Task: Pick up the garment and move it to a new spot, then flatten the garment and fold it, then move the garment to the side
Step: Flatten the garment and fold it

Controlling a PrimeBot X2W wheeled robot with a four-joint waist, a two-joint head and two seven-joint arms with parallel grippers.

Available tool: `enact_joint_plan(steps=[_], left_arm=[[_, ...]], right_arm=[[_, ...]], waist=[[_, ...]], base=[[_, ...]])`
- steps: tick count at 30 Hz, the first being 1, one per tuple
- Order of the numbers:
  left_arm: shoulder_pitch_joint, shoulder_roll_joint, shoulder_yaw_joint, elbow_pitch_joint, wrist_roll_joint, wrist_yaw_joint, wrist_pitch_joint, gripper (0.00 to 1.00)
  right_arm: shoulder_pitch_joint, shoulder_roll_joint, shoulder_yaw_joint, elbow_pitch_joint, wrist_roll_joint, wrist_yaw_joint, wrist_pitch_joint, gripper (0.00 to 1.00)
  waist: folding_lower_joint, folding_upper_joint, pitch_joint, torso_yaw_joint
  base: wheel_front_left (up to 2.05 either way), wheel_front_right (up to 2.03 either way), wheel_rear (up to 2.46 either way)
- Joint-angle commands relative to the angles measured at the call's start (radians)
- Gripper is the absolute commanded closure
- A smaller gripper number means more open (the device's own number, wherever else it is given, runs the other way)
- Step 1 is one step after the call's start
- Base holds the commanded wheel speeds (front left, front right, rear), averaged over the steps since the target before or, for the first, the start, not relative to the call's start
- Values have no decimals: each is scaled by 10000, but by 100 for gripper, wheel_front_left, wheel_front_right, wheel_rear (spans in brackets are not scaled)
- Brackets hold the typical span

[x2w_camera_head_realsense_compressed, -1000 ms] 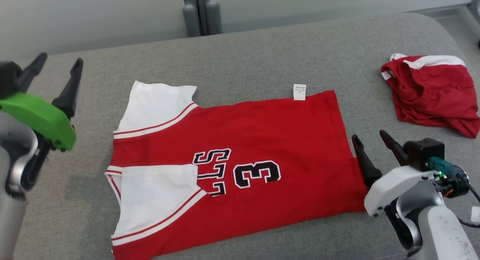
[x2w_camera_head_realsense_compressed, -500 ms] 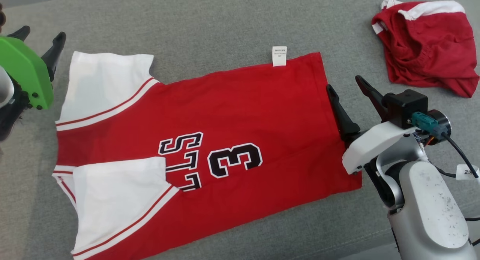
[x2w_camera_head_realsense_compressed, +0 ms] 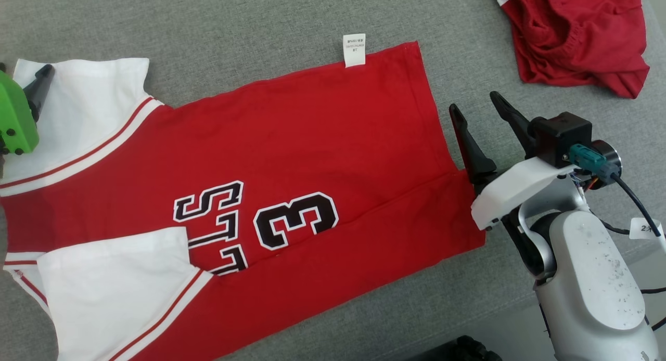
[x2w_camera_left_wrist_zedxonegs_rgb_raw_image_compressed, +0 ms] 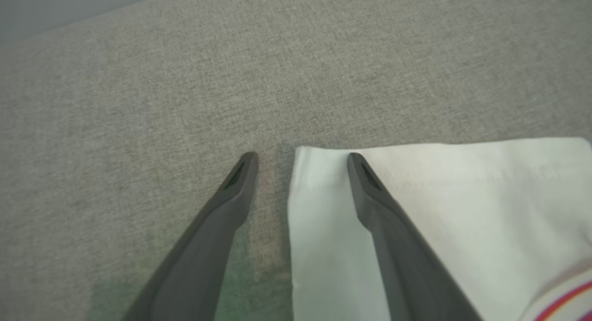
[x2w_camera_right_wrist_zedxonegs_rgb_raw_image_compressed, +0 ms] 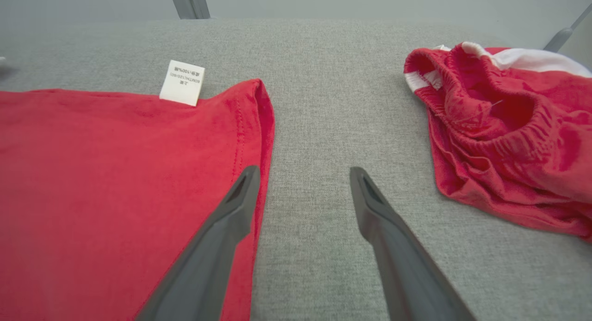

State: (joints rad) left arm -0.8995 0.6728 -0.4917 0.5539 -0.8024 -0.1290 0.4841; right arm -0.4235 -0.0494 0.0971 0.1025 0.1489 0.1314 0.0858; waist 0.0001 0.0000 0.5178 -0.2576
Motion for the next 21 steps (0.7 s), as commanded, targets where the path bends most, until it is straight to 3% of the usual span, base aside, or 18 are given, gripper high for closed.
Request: enact_joint_plan(steps=[1,4,5,6,8,9,16,21], left_arm=[[25,23,-176,32,-137,-26,189,0],[124,23,-316,-19,-333,-28,380,0],[171,22,-368,-24,-383,-28,451,17],[216,26,-408,-47,-443,-30,517,54],[309,35,-455,-108,-533,-36,603,90],[348,41,-469,-166,-573,-35,644,100],[416,202,-467,-750,-735,-27,171,100],[521,-27,-245,-944,-920,-27,-537,100]], right_arm=[[-155,-27,-23,46,59,-17,-90,0],[-206,-28,0,130,88,-17,-125,0],[-213,-28,29,149,88,-17,-144,0],[-226,-27,55,162,92,-17,-157,0],[-283,-32,66,194,97,-17,-156,0],[-322,-30,64,209,85,-17,-158,0],[-576,-30,-40,259,-218,-17,-5,0],[-1028,-32,-54,450,-375,-17,226,0]], waist=[[-1,0,93,-52],[-1,0,112,-28],[-1,0,110,-21],[-1,0,105,-15],[-1,0,85,11],[-1,0,67,33],[-1,0,-148,289],[-1,0,-425,557]], base=[[0,0,0],[0,0,0],[0,0,0],[0,0,0],[0,0,0],[0,0,0],[0,0,0],[0,0,0]])
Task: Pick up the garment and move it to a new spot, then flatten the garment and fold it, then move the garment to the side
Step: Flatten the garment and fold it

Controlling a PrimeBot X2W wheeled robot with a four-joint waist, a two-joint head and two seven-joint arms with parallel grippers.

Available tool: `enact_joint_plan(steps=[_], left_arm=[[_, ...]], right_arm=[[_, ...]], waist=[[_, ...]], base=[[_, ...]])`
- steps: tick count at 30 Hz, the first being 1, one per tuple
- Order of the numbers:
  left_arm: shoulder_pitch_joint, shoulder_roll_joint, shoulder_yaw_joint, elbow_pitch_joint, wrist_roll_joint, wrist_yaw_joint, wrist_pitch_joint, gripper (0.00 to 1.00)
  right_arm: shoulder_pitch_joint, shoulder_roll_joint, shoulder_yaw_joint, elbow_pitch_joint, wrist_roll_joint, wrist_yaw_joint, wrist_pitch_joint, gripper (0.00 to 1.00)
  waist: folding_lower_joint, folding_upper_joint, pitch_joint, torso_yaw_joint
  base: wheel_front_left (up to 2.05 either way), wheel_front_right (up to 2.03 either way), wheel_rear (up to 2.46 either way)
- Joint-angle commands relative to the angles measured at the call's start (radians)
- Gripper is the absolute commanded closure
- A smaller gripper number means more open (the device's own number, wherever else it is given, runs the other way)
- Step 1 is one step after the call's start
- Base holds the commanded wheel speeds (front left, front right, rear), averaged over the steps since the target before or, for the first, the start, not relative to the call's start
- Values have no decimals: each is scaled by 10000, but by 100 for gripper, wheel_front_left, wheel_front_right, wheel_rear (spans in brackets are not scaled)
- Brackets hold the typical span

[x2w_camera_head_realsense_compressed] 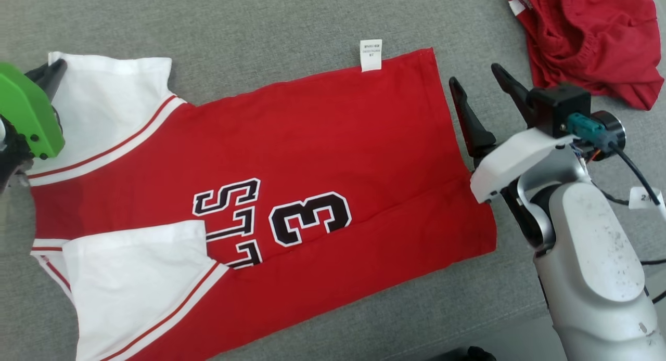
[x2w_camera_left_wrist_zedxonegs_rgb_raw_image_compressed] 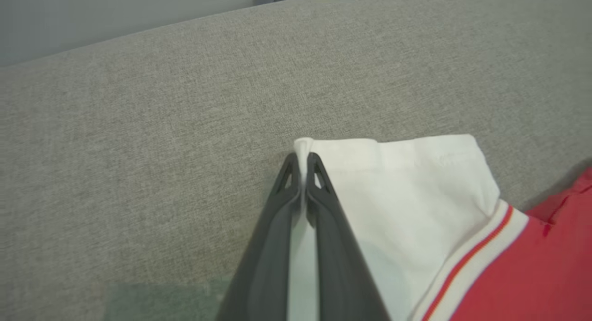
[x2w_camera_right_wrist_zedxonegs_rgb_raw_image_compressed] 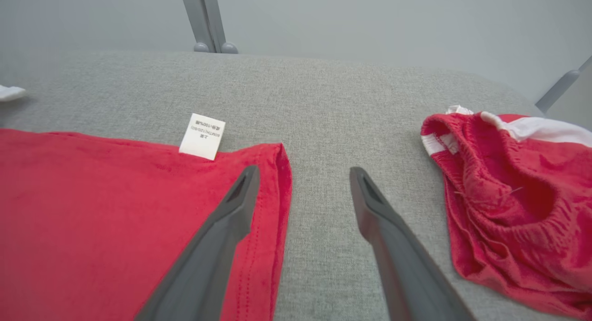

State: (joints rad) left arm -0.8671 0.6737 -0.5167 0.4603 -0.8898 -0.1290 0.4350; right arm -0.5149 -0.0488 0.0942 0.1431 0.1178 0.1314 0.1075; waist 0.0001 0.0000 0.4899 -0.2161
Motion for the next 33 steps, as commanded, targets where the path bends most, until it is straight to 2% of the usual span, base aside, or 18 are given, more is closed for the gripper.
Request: enact_joint_plan(steps=[1,9,17,31,32,33], left_arm=[[257,-39,-24,-99,-62,-28,-160,100],[618,-120,-208,-1064,-55,-28,-1156,100],[1019,-165,-426,-1926,44,-28,-1882,100],[1223,-245,-549,-2225,87,-5,-2221,100],[1202,-239,-556,-2211,83,-5,-2227,100],[1173,-229,-568,-2194,81,-6,-2239,100]], right_arm=[[-270,-37,-30,131,-82,-17,103,0],[-1694,-617,-23,1463,-643,-17,994,0],[-2715,-1329,689,2991,-20,-17,2005,0],[-2742,-1875,1633,3698,800,-17,2388,0],[-2737,-1897,1675,3737,850,-17,2418,3],[-2742,-1920,1727,3790,914,-17,2464,22]], waist=[[-1,0,-205,200],[-1,0,-496,790],[-1,0,-508,1331],[-1,0,-431,1640],[-1,0,-428,1641],[-1,0,-424,1640]], base=[[0,0,0],[0,0,0],[0,0,0],[0,0,0],[0,0,0],[0,0,0]])
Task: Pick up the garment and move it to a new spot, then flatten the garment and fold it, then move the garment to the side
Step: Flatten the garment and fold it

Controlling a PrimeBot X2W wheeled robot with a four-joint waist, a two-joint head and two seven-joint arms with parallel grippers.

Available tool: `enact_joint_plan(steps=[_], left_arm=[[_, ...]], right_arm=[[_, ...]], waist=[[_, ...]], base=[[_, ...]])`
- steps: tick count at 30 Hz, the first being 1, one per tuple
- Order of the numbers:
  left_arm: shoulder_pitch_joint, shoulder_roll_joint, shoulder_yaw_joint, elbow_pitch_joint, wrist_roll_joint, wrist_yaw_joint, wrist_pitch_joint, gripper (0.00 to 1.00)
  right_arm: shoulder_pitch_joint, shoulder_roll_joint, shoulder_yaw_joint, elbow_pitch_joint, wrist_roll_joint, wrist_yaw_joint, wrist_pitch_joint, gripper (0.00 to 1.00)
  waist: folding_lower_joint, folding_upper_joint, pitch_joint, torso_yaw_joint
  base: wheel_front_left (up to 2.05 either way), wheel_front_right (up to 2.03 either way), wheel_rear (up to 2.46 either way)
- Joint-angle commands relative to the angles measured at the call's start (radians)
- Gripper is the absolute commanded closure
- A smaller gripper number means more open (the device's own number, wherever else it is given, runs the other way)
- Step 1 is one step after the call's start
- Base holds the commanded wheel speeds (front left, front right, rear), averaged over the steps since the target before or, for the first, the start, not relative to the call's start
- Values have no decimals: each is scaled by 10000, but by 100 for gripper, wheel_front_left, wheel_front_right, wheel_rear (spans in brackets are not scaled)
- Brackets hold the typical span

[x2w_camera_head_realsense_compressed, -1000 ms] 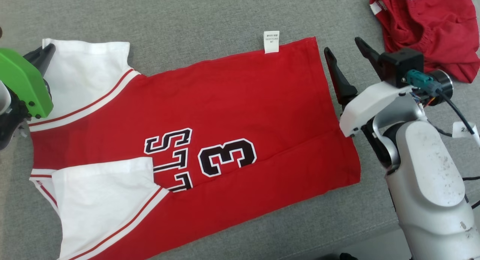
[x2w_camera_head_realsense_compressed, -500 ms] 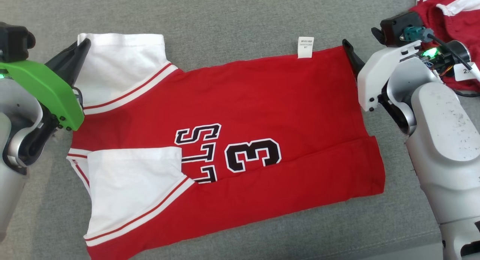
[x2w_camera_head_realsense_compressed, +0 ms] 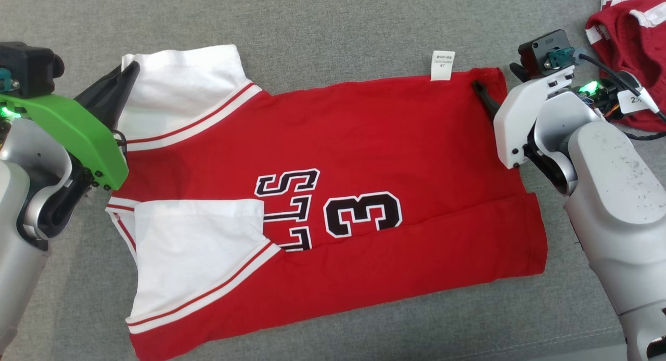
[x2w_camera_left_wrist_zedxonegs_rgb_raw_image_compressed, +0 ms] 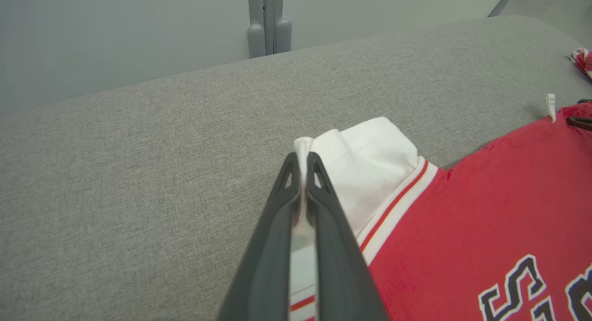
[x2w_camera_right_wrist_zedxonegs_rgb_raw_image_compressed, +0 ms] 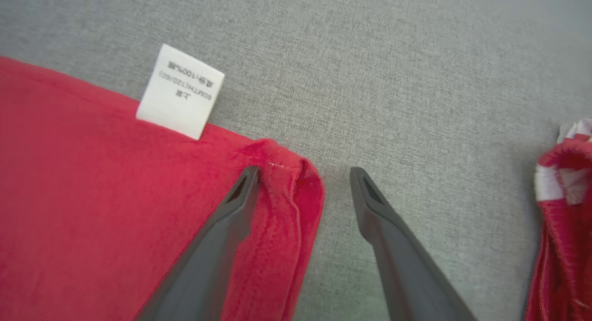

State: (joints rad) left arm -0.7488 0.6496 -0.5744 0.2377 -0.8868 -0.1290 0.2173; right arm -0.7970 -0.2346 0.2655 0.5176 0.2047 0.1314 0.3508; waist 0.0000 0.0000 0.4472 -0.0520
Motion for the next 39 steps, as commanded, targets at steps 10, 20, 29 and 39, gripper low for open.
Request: enact_joint_plan(steps=[10,20,29,39], left_arm=[[-210,-33,-187,174,-9,-17,-210,100],[81,35,-349,261,-180,-24,-764,100],[1641,305,-293,-675,-423,127,-1864,100],[4691,547,-234,-2548,-799,1197,-3045,100]], right_arm=[[-247,-248,671,471,792,-17,-105,93],[-385,-377,980,970,1022,-17,-1287,100],[577,-585,1319,683,1316,-17,-2694,100],[2572,-895,914,-198,1178,-17,-3650,100]], waist=[[0,0,-36,27],[0,0,-477,65],[0,0,-1273,95],[0,0,-2182,351]], base=[[0,0,0],[0,0,0],[0,0,0],[0,0,0]])
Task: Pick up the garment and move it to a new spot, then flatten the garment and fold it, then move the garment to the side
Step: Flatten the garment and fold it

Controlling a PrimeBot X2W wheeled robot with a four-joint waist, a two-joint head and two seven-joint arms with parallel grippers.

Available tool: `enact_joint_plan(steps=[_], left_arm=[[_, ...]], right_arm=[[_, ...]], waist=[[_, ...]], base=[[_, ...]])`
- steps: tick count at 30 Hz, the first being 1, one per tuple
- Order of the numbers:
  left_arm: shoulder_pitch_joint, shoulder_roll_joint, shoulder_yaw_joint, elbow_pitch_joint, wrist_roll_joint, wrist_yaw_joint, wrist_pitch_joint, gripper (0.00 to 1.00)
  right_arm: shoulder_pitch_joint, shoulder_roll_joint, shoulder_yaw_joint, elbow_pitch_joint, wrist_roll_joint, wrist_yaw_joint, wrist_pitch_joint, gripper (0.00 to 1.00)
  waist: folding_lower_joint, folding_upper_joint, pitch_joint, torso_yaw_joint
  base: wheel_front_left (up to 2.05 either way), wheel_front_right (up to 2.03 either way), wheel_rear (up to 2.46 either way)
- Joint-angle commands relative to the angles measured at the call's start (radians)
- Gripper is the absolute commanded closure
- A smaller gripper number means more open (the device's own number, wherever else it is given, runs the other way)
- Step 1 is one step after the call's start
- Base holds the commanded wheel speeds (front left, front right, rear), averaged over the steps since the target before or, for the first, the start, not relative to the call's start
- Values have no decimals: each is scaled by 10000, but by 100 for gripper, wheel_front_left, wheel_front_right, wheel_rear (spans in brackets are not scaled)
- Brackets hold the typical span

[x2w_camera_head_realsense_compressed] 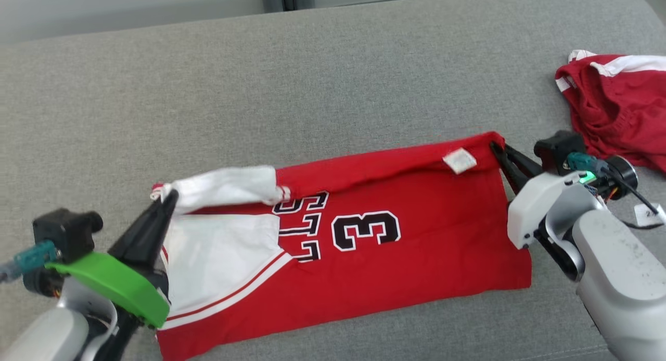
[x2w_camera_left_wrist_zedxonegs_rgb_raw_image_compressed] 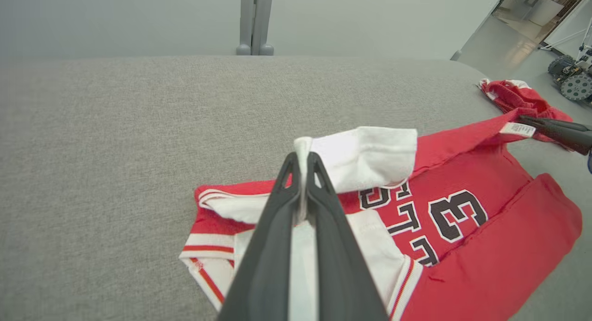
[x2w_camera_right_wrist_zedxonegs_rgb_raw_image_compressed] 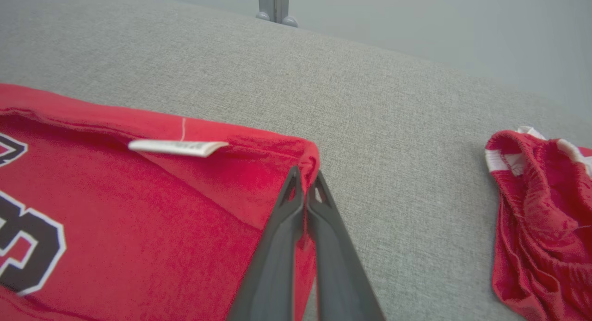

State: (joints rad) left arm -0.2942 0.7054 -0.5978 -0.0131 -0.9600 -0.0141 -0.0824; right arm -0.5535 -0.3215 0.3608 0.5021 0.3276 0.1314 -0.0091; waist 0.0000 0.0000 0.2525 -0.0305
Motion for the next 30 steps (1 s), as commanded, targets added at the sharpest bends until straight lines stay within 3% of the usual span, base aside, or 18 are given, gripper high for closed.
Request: enact_joint_plan(steps=[1,6,16,21,22,23,24,25,26,27,28,30], left_arm=[[366,-79,-33,-135,-115,141,-130,100],[1246,-419,-204,-195,-334,360,-472,100],[1853,-777,33,620,-754,200,-1203,100],[2164,-864,-12,732,-836,116,-1332,100],[2221,-891,-29,756,-855,107,-1328,100],[2295,-925,-64,801,-896,95,-1318,100],[2341,-932,-116,843,-888,87,-1285,100],[2381,-927,-159,905,-807,117,-1288,100],[2420,-944,-187,946,-761,149,-1311,84],[2492,-980,-233,976,-720,168,-1341,47],[2548,-1026,-241,991,-742,185,-1375,0],[2671,-1084,-167,986,-778,240,-1457,0]], right_arm=[[323,-25,-151,-119,-82,-17,-101,100],[1175,167,-646,-550,-347,-17,-172,92],[2001,469,-1254,-1221,-991,-17,-186,99],[2681,702,-1578,-1617,-1153,-17,-175,95],[2792,754,-1647,-1669,-1179,-17,-174,86],[2910,811,-1726,-1715,-1211,-17,-198,60],[3005,851,-1765,-1751,-1275,-17,-233,6],[3120,934,-1890,-1793,-1353,-17,-284,0],[3227,998,-1958,-1828,-1402,-17,-304,0],[3364,1075,-2074,-1861,-1459,-17,-360,0],[3469,1122,-2178,-1906,-1486,-17,-396,0],[3708,1243,-2432,-2015,-1588,-17,-450,0]], waist=[[0,0,-295,168],[0,0,-466,226],[0,0,-600,167],[0,0,-722,150],[0,0,-749,141],[0,0,-787,123],[0,0,-815,107],[0,0,-854,88],[0,0,-884,76],[0,0,-922,62],[0,0,-956,51],[0,0,-1043,40]], base=[[0,0,0],[0,0,0],[0,0,0],[0,0,0],[0,0,0],[0,0,0],[0,0,0],[0,0,0],[0,0,0],[0,0,0],[0,0,0],[0,0,0]])
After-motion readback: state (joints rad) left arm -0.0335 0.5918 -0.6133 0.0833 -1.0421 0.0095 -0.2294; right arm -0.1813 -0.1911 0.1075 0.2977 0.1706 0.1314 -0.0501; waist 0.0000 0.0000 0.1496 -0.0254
